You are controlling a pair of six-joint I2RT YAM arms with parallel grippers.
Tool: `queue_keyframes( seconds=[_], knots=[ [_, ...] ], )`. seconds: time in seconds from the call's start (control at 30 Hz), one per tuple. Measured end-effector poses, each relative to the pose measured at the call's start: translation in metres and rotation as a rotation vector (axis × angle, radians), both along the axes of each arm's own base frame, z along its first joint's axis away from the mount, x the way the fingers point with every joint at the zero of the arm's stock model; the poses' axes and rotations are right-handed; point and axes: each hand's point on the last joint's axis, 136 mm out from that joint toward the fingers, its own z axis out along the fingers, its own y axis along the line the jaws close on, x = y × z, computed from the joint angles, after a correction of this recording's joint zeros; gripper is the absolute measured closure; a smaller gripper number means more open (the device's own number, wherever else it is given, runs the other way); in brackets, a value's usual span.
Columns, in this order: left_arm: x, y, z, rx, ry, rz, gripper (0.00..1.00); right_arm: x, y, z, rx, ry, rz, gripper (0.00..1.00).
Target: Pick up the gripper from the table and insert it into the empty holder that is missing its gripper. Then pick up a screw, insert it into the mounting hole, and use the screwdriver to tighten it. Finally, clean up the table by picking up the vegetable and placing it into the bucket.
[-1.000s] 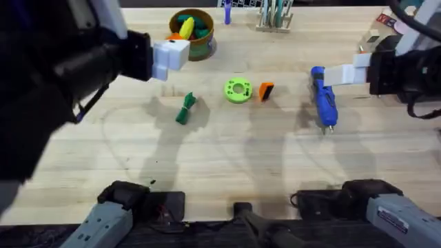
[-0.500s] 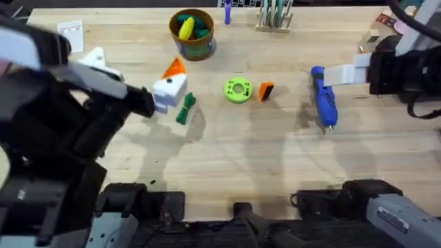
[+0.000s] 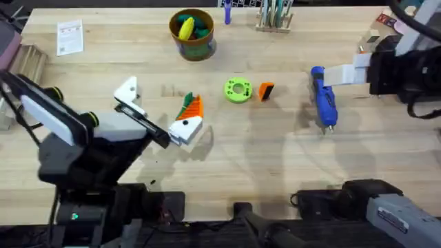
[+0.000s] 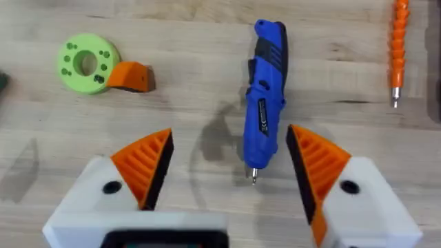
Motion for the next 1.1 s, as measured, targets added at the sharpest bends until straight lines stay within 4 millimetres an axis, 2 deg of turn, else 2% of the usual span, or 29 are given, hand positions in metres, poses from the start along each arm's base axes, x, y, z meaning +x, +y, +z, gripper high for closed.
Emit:
queue_keyframes(
  seconds=[0.3, 0.53, 0.77, 1.1],
  knots=[
    [-0.008, -0.013, -0.021, -0.094, 0.035, -0.084, 0.015, 0.0, 0.0, 0.0, 0.0, 0.0, 0.0, 0.01],
    [-0.024, -0.029, -0.023, -0.11, 0.059, -0.214, 0.015, 0.0, 0.0, 0.0, 0.0, 0.0, 0.0, 0.01],
    [-0.055, -0.052, -0.024, -0.051, 0.022, -0.439, 0.015, 0.0, 0.0, 0.0, 0.0, 0.0, 0.0, 0.01],
    [-0.07, -0.06, -0.023, 0.003, -0.05, -0.542, 0.015, 0.0, 0.0, 0.0, 0.0, 0.0, 0.0, 0.011]
  ],
)
